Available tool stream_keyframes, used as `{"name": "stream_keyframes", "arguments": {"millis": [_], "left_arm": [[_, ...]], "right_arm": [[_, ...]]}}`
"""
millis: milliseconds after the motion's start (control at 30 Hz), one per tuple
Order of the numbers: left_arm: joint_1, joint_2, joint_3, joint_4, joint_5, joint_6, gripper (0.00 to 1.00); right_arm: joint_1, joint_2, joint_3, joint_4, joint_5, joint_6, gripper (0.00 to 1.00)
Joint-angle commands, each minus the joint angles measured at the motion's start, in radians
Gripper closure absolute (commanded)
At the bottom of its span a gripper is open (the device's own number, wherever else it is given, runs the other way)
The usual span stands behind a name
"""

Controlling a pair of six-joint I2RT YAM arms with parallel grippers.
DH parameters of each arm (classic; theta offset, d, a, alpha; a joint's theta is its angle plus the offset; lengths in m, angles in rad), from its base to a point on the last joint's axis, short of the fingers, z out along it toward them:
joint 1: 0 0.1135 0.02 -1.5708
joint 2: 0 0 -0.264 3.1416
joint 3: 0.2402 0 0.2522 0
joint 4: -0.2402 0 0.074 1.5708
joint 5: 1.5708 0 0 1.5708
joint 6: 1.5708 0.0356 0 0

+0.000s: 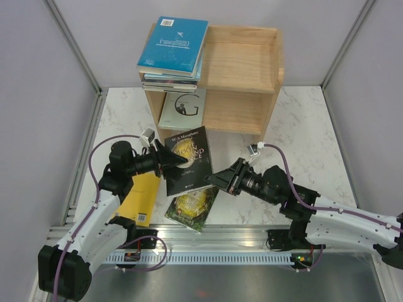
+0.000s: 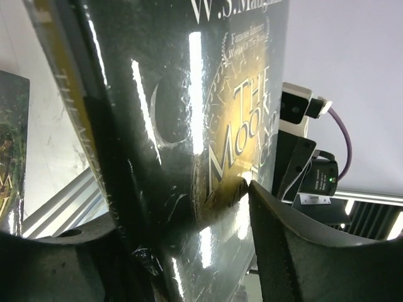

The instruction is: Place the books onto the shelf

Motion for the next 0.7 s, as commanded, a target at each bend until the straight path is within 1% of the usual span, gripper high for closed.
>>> {"name": "stream_keyframes", "arguments": {"millis": [0,233,400,433,500,533,567,600,667], "left_arm": [[-0.001,-0.014,0.016,-0.015,0.061,0.075,0.38],[-0.001,-0.023,0.027,-0.051,0.062,0.101,0.29],[0.000,-0.022,0.056,-0.071,0.062,0.119,0.27],[-0.001,-0.022,0.059,-0.071,0.062,0.122,0.29],[0.000,-0.019,0.073,-0.071,0.064,0.128,0.36],[-0.001,-0.019,0.077,-0.071,0.064,0.131,0.46],[-0.001,-0.016,0.082,-0.071,0.064,0.130,0.52],[0.000,-0.011,0.093,-0.068,0.064,0.131,0.62],[-0.001,-0.006,0.102,-0.046,0.073,0.128,0.69]], "right_arm": [[-0.003,-0.035,0.115,0.063,0.060,-0.075,1.00],[-0.001,-0.068,0.146,0.020,0.085,-0.092,1.00],[-0.001,-0.109,0.141,-0.008,0.102,-0.089,1.00],[-0.001,-0.112,0.138,-0.014,0.099,-0.090,1.00],[-0.001,-0.111,0.126,-0.017,0.085,-0.086,1.00],[-0.003,-0.097,0.125,-0.017,0.076,-0.078,1.00],[-0.001,-0.086,0.115,-0.014,0.047,-0.076,1.00],[0.000,-0.077,0.115,-0.003,0.039,-0.070,1.00],[-0.001,-0.043,0.103,0.023,0.021,-0.067,1.00]]}}
